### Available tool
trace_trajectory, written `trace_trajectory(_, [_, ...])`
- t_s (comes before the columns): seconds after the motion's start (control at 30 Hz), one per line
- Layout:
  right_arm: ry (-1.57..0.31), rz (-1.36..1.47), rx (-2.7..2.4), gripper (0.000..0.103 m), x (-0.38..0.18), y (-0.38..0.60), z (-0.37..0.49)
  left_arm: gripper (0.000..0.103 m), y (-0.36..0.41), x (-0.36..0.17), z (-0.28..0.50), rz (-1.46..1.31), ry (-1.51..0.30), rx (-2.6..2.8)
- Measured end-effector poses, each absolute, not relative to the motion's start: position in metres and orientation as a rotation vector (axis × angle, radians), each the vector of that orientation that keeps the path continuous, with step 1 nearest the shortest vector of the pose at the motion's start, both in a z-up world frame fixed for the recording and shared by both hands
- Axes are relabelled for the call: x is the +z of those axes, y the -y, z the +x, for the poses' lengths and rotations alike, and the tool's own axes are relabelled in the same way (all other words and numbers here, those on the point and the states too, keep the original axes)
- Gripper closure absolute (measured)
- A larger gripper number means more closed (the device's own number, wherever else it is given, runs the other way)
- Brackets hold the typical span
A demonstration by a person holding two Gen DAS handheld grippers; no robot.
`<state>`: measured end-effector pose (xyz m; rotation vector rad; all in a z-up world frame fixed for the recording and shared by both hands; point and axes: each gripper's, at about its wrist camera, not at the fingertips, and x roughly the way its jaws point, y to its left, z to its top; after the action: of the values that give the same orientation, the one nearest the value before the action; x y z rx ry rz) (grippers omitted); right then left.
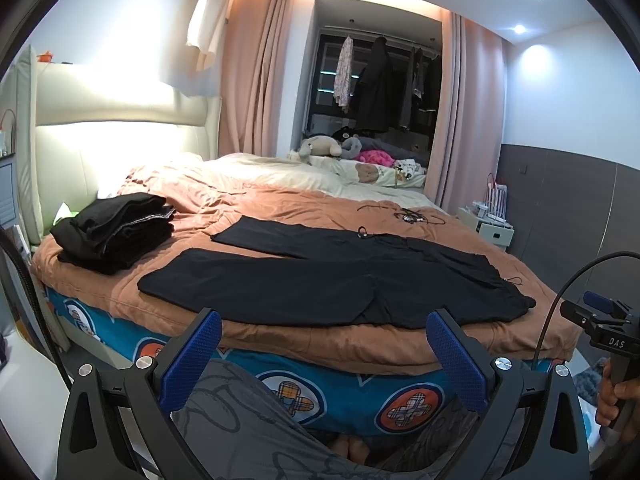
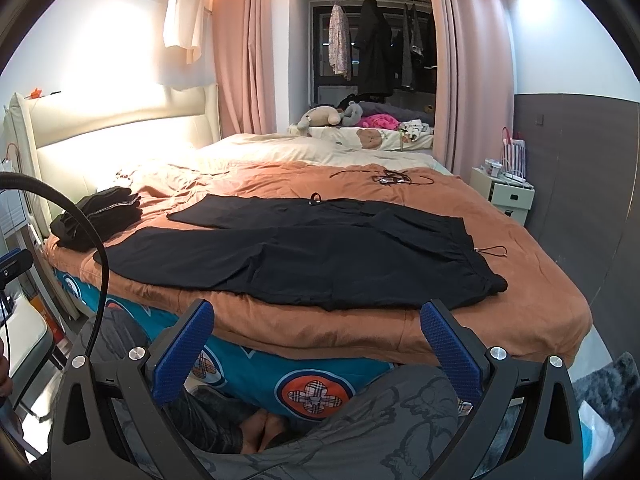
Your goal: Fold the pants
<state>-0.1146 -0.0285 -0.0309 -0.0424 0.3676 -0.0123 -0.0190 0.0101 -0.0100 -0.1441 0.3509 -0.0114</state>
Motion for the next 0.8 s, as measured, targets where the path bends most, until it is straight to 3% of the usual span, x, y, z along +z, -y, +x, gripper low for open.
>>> trace_trajectory(0.8, [-0.4, 0.024, -0.042, 0.0, -0.035, 0.048, -0.061, 0.0, -0.029, -0.02, 0.027, -0.147, -0.422, 0.029])
